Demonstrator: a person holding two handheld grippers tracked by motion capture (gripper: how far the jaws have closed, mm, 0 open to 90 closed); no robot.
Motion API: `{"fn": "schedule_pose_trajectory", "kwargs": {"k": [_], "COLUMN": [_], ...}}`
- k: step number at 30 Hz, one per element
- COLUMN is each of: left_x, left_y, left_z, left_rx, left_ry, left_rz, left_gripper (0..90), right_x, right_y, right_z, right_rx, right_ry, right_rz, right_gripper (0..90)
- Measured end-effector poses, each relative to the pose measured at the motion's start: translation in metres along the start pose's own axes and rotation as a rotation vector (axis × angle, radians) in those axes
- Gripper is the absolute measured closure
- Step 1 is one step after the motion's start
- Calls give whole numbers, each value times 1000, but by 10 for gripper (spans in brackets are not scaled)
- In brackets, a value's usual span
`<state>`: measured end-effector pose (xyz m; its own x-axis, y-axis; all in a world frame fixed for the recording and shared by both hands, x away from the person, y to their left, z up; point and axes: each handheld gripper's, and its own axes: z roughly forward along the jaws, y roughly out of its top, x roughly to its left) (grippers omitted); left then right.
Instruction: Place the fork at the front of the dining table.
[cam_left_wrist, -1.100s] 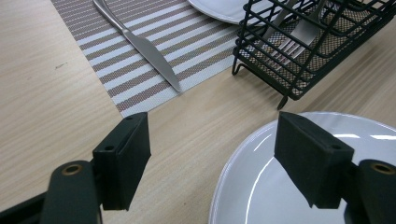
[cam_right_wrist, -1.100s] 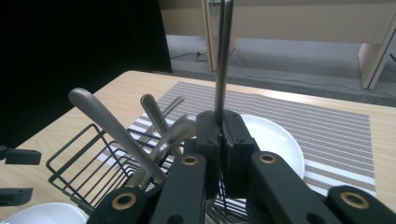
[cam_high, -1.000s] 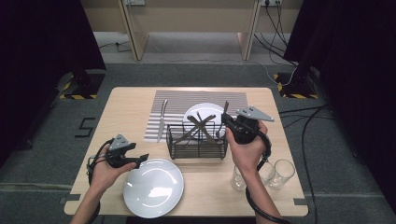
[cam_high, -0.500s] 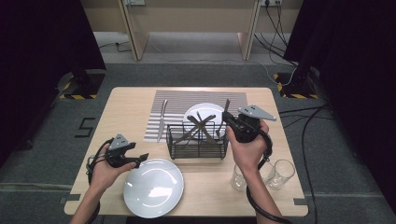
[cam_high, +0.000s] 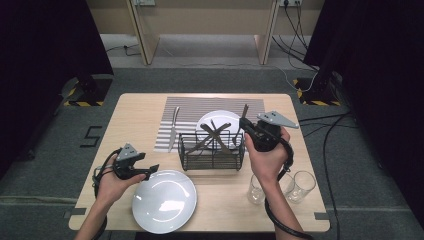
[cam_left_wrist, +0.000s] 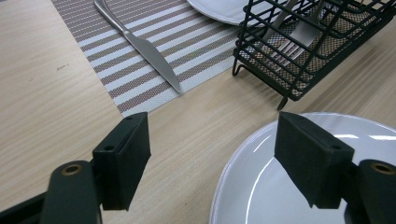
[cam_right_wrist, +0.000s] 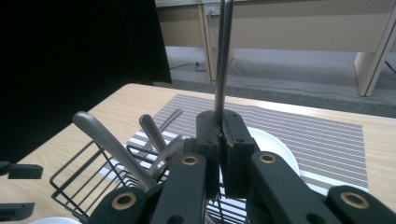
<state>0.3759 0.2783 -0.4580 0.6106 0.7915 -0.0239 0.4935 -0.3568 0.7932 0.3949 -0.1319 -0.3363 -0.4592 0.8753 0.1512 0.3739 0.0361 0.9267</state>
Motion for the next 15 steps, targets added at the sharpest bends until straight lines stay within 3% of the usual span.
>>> {"fn": "schedule_pose_trajectory", "kwargs": {"k": [15], "left_x": [0], "left_y": [0], "left_z": [-1], "left_rx": [-1], "left_ry": [2], "left_rz": [2], "left_gripper": [265], "right_x": [1], "right_y": [6], "right_z": [-3], "right_rx": [-16], "right_ry": [-7], "right_rz": [-6], "right_gripper": [874]}}
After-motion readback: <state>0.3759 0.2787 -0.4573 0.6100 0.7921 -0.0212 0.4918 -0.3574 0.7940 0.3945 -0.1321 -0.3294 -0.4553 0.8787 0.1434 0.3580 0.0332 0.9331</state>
